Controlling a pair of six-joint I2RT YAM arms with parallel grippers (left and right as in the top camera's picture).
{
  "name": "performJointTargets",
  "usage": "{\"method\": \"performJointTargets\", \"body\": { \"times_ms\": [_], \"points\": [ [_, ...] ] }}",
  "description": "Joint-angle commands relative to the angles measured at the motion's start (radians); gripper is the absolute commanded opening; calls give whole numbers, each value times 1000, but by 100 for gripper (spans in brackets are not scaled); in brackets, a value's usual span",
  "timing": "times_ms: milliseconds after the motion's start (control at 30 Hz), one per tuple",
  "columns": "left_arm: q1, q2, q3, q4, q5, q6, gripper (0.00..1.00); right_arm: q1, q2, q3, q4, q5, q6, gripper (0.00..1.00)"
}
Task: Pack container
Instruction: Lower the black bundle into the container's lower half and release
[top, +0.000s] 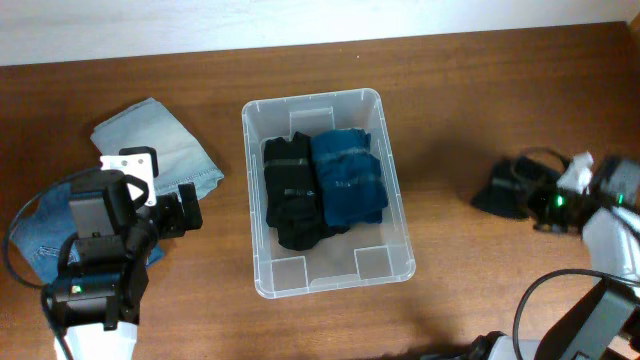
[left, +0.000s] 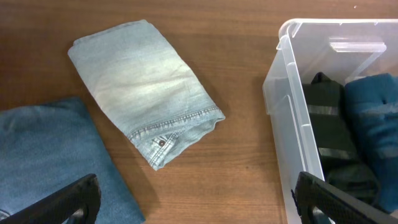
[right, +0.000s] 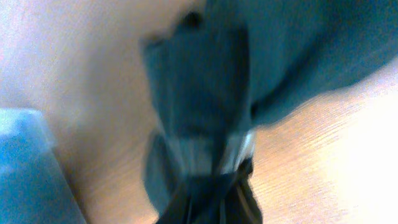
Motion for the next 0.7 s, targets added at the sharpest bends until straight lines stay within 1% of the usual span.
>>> {"method": "performJointTargets", "body": {
  "times_ms": [0, 33, 133, 200, 233, 333, 367, 433, 500, 667],
  "points": [
    [-2, -2, 21, 3, -7, 15, 99, 157, -9, 307, -170, -54, -253, 4],
    [-2, -2, 21, 3, -7, 15, 99, 219, -9, 424, -256, -42, -340, 4],
    [-2, -2, 21, 3, -7, 15, 99, 386, -9, 689, -459, -39, -589, 4],
    [-2, -2, 21, 3, -7, 16, 99, 463, -9, 771, -523, -39, -674, 4],
    [-2, -2, 21, 3, -7, 15, 99, 530, -9, 820, -568, -37, -733, 4],
    [-2, -2, 21, 3, -7, 15, 99, 676, -8, 848, -653, -33, -866, 4],
    [-2, -2, 21, 3, -7, 16, 99, 698, -4, 848, -669, -33, -885, 4],
    [-2, -2, 21, 3, -7, 15, 99, 813, 27, 848, -768, -39, -1011, 4],
    [-2, -2, 21, 3, -7, 16, 99, 900, 67, 848, -806, -34, -1067, 4],
    [-2, -2, 21, 2, -7, 16, 99, 1033, 175, 848, -912, -8, -1197, 4]
  ]
}}
